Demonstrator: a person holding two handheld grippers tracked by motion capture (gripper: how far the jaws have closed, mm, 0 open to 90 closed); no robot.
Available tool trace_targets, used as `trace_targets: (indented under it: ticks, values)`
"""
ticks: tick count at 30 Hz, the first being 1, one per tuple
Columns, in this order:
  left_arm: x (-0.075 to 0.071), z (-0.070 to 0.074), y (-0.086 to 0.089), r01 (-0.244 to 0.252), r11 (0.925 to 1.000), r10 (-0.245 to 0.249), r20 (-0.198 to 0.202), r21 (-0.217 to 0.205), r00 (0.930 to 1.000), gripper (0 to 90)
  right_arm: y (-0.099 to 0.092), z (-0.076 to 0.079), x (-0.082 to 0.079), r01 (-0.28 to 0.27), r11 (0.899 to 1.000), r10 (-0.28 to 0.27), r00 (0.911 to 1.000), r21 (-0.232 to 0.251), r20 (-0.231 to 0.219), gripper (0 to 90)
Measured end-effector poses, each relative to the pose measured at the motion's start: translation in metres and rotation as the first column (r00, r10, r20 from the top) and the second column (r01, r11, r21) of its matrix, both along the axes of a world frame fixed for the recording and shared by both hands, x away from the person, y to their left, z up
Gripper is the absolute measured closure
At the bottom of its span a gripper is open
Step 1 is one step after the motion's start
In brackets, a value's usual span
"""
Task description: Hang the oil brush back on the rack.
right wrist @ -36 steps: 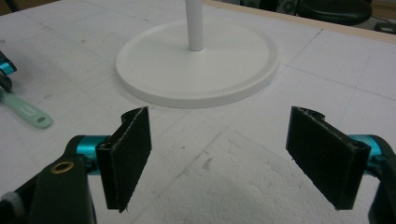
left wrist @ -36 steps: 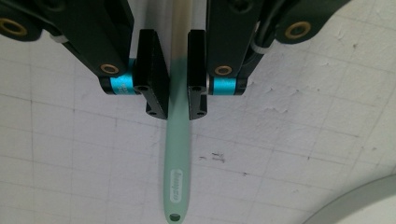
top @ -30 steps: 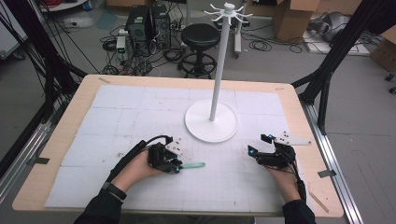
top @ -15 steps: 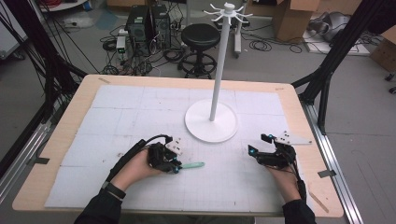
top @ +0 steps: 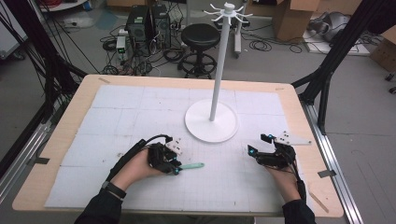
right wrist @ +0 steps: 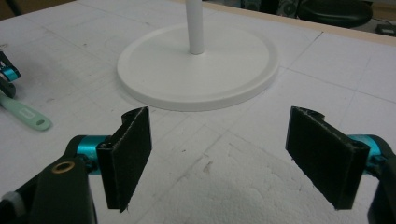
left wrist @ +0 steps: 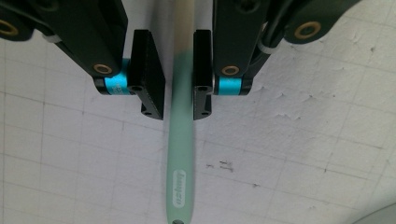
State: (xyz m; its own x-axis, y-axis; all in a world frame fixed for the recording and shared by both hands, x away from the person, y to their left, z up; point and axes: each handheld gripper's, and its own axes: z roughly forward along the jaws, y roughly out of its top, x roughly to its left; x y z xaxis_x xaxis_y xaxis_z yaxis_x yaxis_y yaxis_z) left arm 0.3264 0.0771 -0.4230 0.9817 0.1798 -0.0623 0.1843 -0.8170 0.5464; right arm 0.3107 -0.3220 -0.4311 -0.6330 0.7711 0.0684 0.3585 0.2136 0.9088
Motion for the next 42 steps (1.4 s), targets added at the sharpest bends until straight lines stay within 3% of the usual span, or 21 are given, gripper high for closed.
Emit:
trace_targets:
  ticks: [1, 5, 11, 16, 20, 26, 27, 29, 31, 34, 35, 36, 42]
  values:
    - [-0.002, 0.0, -0.001, 0.003, 1.0, -0.003, 0.02, 0.009, 0.9998, 75.8, 0.0, 0.0, 0.0, -0.003, 1.0, 0.003, 1.0, 0.002, 0.002, 22.1]
    - [-0.005, 0.001, -0.003, -0.002, 0.9998, 0.001, 0.034, 0.02, 0.9994, 79.3, 0.0, 0.0, 0.001, -0.002, 1.0, 0.002, 1.0, 0.002, 0.003, 22.2]
    - [-0.005, 0.001, -0.003, 0.0, 0.9999, -0.001, 0.037, 0.016, 0.9993, 80.1, 0.001, 0.0, 0.001, -0.006, 1.0, 0.006, 1.0, -0.001, 0.005, 22.2]
    - [-0.005, 0.003, -0.002, -0.008, 0.9999, 0.007, 0.071, 0.009, 0.9974, 80.2, 0.0, 0.0, 0.001, -0.005, 1.0, 0.005, 1.0, 0.004, 0.005, 22.2]
    - [-0.002, 0.007, 0.002, -0.027, 0.999, 0.03, 0.078, -0.036, 0.9965, 80.2, 0.0, 0.001, 0.0, -0.007, 1.0, 0.007, 1.0, 0.002, 0.001, 22.2]
    - [-0.002, 0.015, 0.008, -0.053, 0.9948, 0.064, 0.129, -0.087, 0.9896, 80.2, -0.001, 0.001, 0.0, -0.006, 1.0, 0.006, 1.0, 0.005, 0.003, 22.2]
    - [-0.002, 0.018, 0.009, -0.076, 0.9906, 0.092, 0.142, -0.114, 0.9856, 80.2, 0.0, 0.001, 0.0, -0.005, 1.0, 0.005, 1.0, 0.005, 0.001, 22.2]
    - [-0.002, 0.02, 0.01, -0.079, 0.9891, 0.098, 0.155, -0.124, 0.983, 80.2, 0.0, 0.001, 0.0, -0.007, 1.0, 0.007, 1.0, 0.004, 0.005, 22.2]
    - [-0.004, 0.026, 0.012, -0.101, 0.9795, 0.132, 0.178, -0.174, 0.9752, 80.2, -0.001, 0.001, 0.0, -0.004, 1.0, 0.004, 1.0, 0.006, 0.003, 22.2]
    - [-0.005, 0.03, 0.014, -0.11, 0.9746, 0.149, 0.196, -0.195, 0.9693, 80.2, 0.0, 0.001, 0.0, -0.005, 1.0, 0.005, 1.0, 0.005, 0.003, 22.2]
    - [-0.005, 0.033, 0.016, -0.126, 0.9663, 0.174, 0.207, -0.224, 0.9627, 80.2, 0.0, 0.001, 0.0, -0.005, 1.0, 0.005, 1.0, 0.006, 0.003, 22.2]
    - [-0.005, 0.033, 0.016, -0.126, 0.9663, 0.174, 0.207, -0.224, 0.9627, 80.2, 0.0, 0.001, 0.0, -0.005, 1.0, 0.005, 1.0, 0.006, 0.003, 22.2]
    - [-0.005, 0.045, 0.024, -0.159, 0.9349, 0.241, 0.238, -0.317, 0.9411, 80.3, -0.001, 0.001, 0.0, -0.005, 1.0, 0.005, 1.0, 0.008, 0.004, 22.2]
